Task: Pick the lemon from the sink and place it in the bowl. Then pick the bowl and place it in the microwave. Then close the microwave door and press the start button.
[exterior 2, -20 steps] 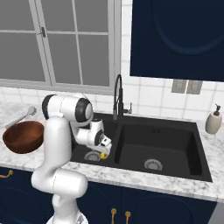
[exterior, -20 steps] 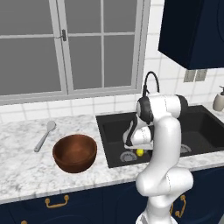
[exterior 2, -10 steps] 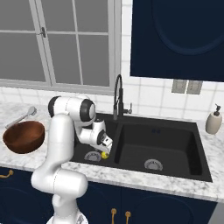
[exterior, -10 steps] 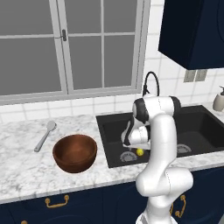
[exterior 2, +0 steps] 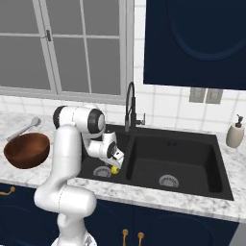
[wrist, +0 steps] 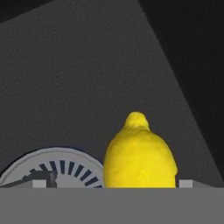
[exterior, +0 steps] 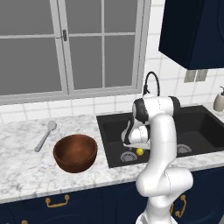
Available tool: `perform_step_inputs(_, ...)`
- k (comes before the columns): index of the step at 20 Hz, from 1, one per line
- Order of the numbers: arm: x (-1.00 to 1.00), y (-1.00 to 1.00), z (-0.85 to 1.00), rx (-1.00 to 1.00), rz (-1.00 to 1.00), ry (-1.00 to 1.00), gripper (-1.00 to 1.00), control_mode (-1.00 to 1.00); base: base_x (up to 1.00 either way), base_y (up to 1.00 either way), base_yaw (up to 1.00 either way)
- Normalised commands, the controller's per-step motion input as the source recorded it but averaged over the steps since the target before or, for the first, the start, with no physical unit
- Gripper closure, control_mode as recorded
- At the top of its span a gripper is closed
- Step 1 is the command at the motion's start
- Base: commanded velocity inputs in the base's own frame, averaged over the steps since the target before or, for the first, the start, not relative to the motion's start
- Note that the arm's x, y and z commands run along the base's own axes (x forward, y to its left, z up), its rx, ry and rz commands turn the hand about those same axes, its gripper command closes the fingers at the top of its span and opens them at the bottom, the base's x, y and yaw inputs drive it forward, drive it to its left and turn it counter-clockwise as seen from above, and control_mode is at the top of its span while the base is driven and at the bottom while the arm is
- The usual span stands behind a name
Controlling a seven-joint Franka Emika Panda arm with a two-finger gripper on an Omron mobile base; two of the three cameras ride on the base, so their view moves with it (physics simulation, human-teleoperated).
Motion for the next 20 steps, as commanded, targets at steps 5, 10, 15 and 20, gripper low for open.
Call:
perform_step_inputs(5, -0.27, -0.63, -0.22, 0.0, -0.02, -0.01, -1.0, -1.0, 0.0, 0.0, 0.0)
perform_step_inputs(10, -0.02, -0.4, -0.77, 0.0, -0.04, 0.0, 1.0, -1.0, 0.0, 0.0, 0.0)
perform_step_inputs(15, -0.11, -0.36, -0.76, 0.01, -0.03, -0.01, 1.0, -1.0, 0.0, 0.0, 0.0)
perform_step_inputs(20, -0.39, 0.04, 0.07, 0.04, -0.01, -0.08, 1.0, -1.0, 0.0, 0.0, 0.0)
